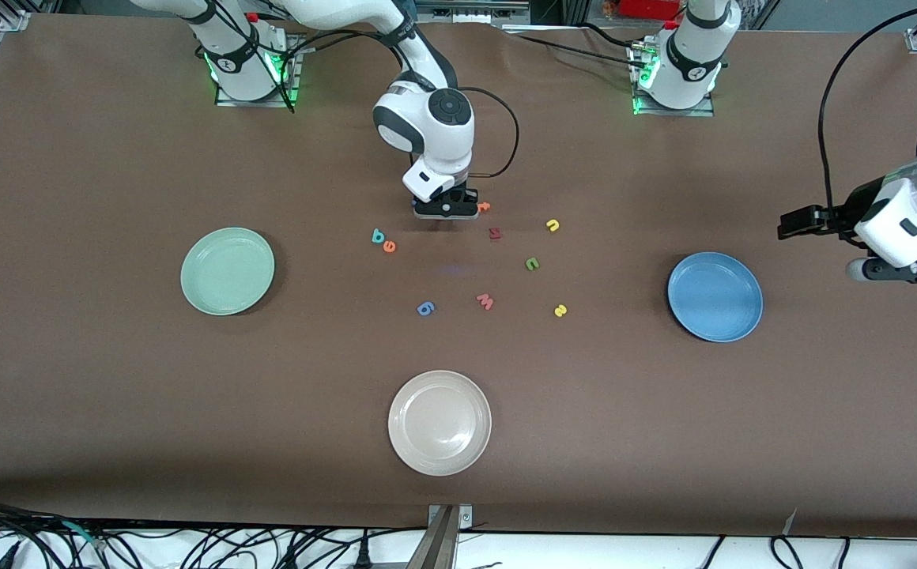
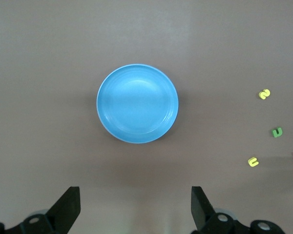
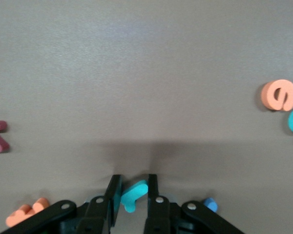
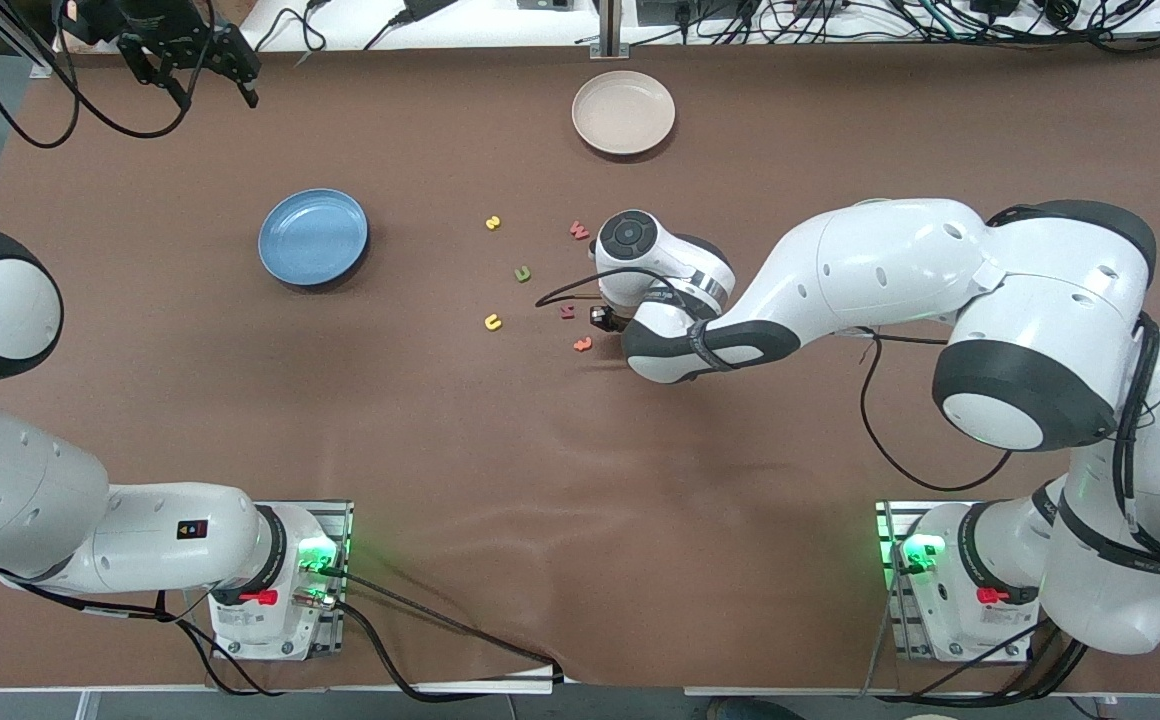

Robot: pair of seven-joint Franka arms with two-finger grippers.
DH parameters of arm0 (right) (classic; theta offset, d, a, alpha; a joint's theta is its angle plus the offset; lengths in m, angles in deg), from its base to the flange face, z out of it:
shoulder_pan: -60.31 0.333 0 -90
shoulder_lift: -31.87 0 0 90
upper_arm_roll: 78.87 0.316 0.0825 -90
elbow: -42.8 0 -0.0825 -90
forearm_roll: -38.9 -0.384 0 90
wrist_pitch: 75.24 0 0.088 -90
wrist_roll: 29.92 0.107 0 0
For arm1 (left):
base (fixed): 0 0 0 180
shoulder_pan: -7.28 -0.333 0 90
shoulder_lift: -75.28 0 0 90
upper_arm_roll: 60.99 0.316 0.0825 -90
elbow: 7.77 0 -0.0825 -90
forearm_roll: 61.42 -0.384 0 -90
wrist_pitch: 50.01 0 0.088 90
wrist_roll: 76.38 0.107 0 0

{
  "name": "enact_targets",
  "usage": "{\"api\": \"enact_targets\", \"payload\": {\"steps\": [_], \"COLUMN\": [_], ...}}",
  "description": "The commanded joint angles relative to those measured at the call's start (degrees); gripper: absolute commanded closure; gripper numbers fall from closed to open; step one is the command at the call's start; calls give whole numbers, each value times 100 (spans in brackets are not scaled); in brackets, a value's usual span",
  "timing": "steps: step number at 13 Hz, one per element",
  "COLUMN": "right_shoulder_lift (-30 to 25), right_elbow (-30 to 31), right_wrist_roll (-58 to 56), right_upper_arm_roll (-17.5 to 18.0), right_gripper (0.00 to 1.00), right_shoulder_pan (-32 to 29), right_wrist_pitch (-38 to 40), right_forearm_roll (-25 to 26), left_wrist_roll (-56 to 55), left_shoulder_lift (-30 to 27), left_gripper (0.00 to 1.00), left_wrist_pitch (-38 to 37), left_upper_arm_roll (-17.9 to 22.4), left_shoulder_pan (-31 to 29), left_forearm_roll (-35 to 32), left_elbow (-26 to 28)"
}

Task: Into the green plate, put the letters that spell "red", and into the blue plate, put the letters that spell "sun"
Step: 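Lift the cyan letter with the right gripper while the left gripper reaches out, then carry the cyan letter to the green plate while the left gripper descends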

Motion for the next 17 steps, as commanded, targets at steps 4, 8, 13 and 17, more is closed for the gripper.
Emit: {"api": "enact_targets", "payload": {"steps": [4, 8, 13, 17], "right_shoulder_lift": [-969, -1497, -1980, -2043], "right_elbow": [-127, -75, 495, 1015], "right_wrist_roll": [-236, -1884, -3845, -6016], "right_upper_arm_roll": [-402, -1358, -2589, -3767], "right_gripper": [87, 85, 83, 83], "right_shoulder_pan": [-232, -312, -312, -321], "right_wrist_pitch": [1349, 2220, 2196, 1985], "right_forearm_roll": [19, -120, -489, -1289], "left_wrist_roll": [-980, -1260, -1770, -2315], "left_shoulder_lift": [638, 1358, 1930, 2238], "left_gripper": [0, 0, 0, 0], "left_wrist_pitch": [834, 1713, 2802, 3928], "left_upper_arm_roll": [-3, -3, -3, -3], "left_shoulder_pan": [942, 1523, 1936, 2226], "left_forearm_roll": [-106, 35, 229, 211], "left_elbow": [-37, -28, 190, 622]}}
